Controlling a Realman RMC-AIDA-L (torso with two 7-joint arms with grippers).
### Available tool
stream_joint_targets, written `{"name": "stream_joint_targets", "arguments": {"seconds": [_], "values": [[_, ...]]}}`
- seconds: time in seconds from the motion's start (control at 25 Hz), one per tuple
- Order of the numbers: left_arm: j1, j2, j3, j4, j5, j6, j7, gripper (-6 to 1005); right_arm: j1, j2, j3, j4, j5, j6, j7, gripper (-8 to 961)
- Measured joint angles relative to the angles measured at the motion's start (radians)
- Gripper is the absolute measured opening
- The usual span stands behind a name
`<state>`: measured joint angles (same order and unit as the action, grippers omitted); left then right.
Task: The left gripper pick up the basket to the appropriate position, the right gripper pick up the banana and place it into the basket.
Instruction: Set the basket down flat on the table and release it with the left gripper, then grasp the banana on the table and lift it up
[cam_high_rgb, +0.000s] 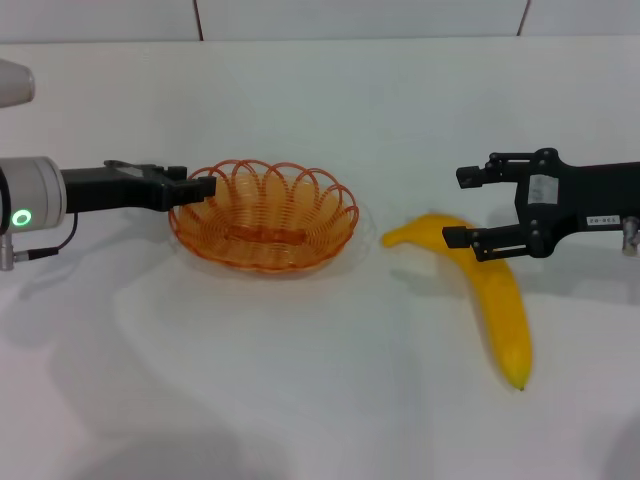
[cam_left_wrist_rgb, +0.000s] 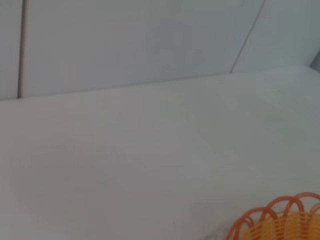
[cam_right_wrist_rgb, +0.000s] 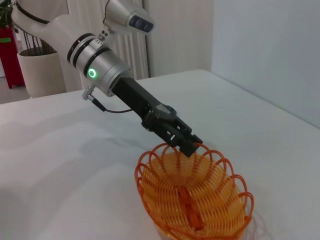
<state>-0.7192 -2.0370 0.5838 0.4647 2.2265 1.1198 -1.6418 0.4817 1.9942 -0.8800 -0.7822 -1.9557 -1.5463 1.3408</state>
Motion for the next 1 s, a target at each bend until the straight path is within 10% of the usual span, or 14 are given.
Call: {"name": "stream_joint_targets", "arguments": {"seconds": [0.56, 1.0], "values": [[0.041, -0.001, -0.005, 0.012, -0.122, 0.000, 0.180, 876, -0.002, 0.002, 0.002, 0.001, 0.000, 0.000, 0.000, 776], [0.090, -0.003, 0.015, 0.002, -0.270, 0.050, 0.394, 891, -0.004, 0.001, 0.000, 0.001, 0.000, 0.000, 0.012, 771]]}}
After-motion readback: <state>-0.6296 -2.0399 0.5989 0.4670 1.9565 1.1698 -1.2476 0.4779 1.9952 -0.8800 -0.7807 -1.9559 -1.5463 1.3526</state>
